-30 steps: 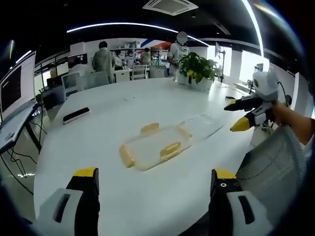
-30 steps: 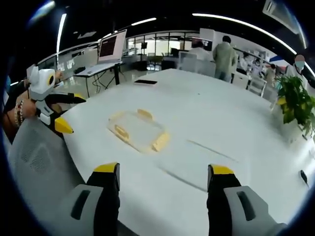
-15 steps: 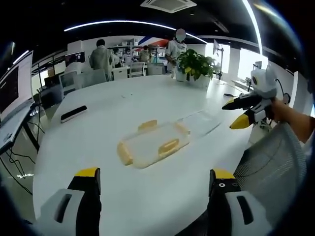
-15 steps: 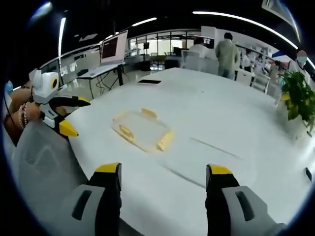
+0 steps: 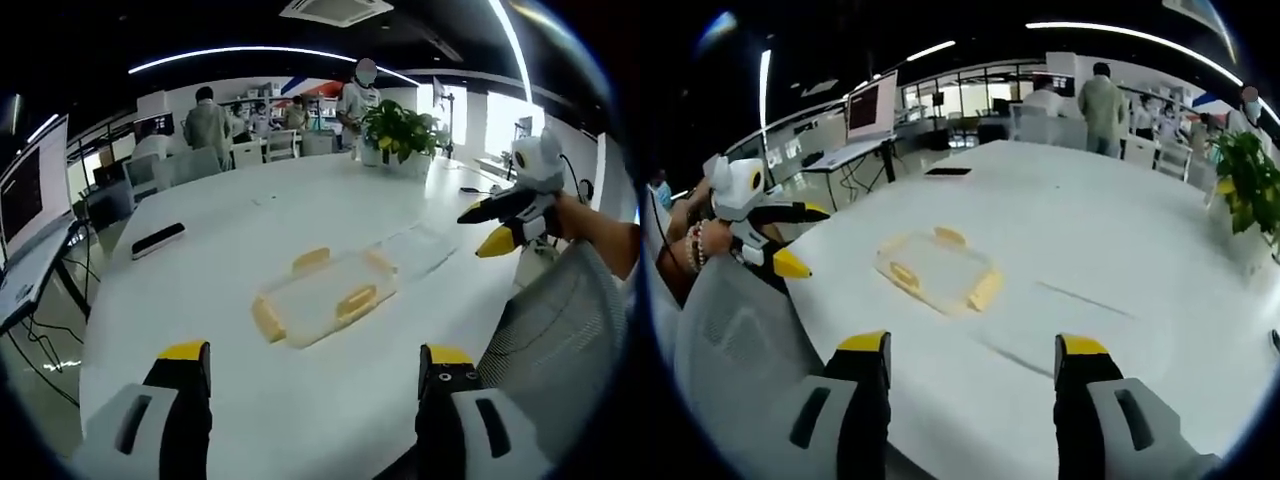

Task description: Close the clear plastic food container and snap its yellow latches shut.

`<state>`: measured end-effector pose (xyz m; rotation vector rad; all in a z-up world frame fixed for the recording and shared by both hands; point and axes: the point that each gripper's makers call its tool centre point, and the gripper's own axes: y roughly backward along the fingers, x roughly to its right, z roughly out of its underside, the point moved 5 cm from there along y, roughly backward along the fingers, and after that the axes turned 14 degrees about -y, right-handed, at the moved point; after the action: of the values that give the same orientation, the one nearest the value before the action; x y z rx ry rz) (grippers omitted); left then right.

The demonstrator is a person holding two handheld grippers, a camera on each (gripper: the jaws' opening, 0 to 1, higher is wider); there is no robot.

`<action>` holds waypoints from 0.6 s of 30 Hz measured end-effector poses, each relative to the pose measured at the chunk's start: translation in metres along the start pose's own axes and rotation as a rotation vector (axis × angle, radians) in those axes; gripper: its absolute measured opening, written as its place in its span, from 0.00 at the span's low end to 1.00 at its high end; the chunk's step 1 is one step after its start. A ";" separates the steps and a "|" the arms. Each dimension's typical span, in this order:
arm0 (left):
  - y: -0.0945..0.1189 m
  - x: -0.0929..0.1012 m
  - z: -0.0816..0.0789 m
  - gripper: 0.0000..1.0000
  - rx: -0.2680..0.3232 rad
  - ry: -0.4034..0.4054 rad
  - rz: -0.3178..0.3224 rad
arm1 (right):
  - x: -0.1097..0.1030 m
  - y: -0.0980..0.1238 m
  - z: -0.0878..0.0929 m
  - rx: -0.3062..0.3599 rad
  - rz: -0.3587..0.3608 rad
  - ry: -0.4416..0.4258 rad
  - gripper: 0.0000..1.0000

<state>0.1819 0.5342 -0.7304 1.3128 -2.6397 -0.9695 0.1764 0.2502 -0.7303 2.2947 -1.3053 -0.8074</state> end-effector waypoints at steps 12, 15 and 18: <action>-0.007 -0.029 -0.002 0.88 -0.051 -0.136 0.080 | -0.007 0.003 -0.012 0.038 -0.013 0.097 0.63; -0.015 -0.044 -0.010 0.89 -0.035 -0.246 0.101 | -0.002 0.003 -0.015 0.012 0.038 0.183 0.61; -0.023 -0.052 -0.017 0.93 -0.024 -0.281 0.144 | -0.004 -0.002 -0.021 -0.002 0.018 0.179 0.63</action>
<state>0.2361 0.5533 -0.7175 1.0315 -2.8642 -1.2407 0.1901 0.2558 -0.7142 2.2910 -1.2432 -0.5817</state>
